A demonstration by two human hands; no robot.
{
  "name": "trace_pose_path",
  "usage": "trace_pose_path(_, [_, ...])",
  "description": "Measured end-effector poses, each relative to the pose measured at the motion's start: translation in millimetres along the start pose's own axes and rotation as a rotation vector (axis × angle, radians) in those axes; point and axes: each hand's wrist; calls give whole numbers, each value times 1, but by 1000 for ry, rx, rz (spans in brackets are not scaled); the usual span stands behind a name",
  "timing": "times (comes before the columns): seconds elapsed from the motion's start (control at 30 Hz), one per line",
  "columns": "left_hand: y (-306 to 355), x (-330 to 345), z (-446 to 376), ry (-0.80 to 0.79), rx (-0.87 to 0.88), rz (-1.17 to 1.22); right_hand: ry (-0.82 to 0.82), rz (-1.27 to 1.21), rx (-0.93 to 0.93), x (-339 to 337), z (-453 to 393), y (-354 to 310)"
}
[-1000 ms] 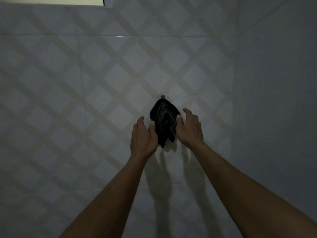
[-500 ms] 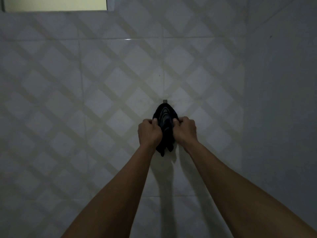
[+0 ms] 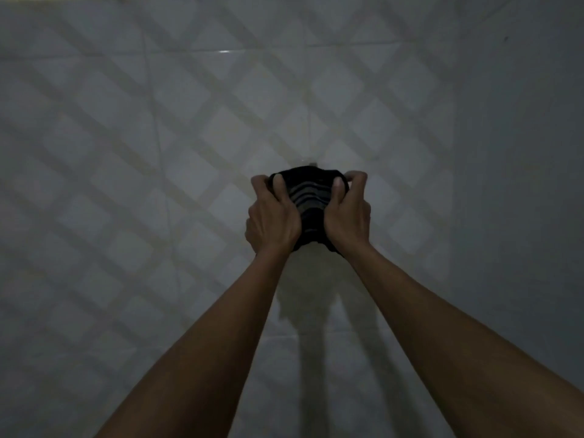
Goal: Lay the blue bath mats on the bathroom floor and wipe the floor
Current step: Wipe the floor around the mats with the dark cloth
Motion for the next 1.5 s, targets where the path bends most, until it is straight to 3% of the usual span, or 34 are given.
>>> trace_pose_path(0.13, [-40, -22, 9, -83, 121, -168, -70, 43, -58, 7, 40, 12])
trace_pose_path(0.33, [-143, -49, 48, -284, 164, -359, -263, 175, 38, 20, 135, 54])
trace_pose_path(0.73, [-379, -72, 229, -892, -320, -564, -820, 313, 465, -1, 394, 171])
trace_pose_path(0.83, [-423, -70, 276, -1045, -474, -575, -883, 257, 726, -20, 444, 198])
trace_pose_path(0.9, [-449, -65, 304, -1113, -515, -628, -988, 238, 803, -30, 472, 215])
trace_pose_path(1.2, [-502, -31, 425, -1317, -541, -1029, -1272, 318, 836, -71, 585, 301])
trace_pose_path(1.33, [-534, -4, 468, -1309, -485, -1105, -1344, 316, 867, -86, 645, 356])
trace_pose_path(1.5, [-594, 27, 512, -1313, -463, -1136, -1384, 474, 775, -88, 692, 409])
Point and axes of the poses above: each hand's wrist, its own z-axis away from the middle knuckle, its own x-axis out of the palm, y = z × x, and after that the axes turned 8 degrees about -x, right-handed
